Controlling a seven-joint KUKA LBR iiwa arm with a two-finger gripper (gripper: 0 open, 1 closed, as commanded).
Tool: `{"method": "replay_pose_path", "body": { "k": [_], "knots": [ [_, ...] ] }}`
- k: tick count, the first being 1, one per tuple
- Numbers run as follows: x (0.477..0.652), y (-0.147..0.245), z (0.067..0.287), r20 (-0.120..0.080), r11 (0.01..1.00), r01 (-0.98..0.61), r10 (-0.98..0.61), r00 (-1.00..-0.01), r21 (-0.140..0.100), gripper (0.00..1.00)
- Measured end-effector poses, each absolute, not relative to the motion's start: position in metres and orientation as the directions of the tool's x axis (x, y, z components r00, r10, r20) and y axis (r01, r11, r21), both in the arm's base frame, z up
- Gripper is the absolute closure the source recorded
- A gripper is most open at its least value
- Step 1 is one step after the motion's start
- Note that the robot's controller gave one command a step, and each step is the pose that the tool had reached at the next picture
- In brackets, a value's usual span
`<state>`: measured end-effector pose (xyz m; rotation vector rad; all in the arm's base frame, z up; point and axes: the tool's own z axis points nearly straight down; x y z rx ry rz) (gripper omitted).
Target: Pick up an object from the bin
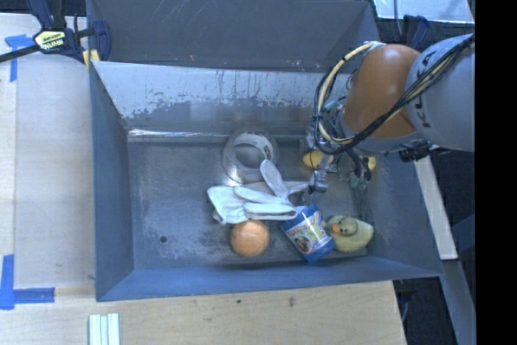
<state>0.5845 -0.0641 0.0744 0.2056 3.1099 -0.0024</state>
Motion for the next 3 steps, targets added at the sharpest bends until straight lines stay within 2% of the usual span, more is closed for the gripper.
{"method": "replay_pose_path", "body": {
  "k": [1, 2, 3],
  "knots": [
    [0.58, -0.064, 0.07, -0.012, 0.992, 0.129, 0.129, -0.992, -0.001, 1.0],
    [0.58, -0.064, 0.07, -0.012, 0.992, 0.129, 0.129, -0.992, -0.001, 1.0],
    [0.582, -0.059, 0.224, -0.02, 0.988, 0.154, 0.154, -0.988, 0.0, 1.0]
  ]
}}
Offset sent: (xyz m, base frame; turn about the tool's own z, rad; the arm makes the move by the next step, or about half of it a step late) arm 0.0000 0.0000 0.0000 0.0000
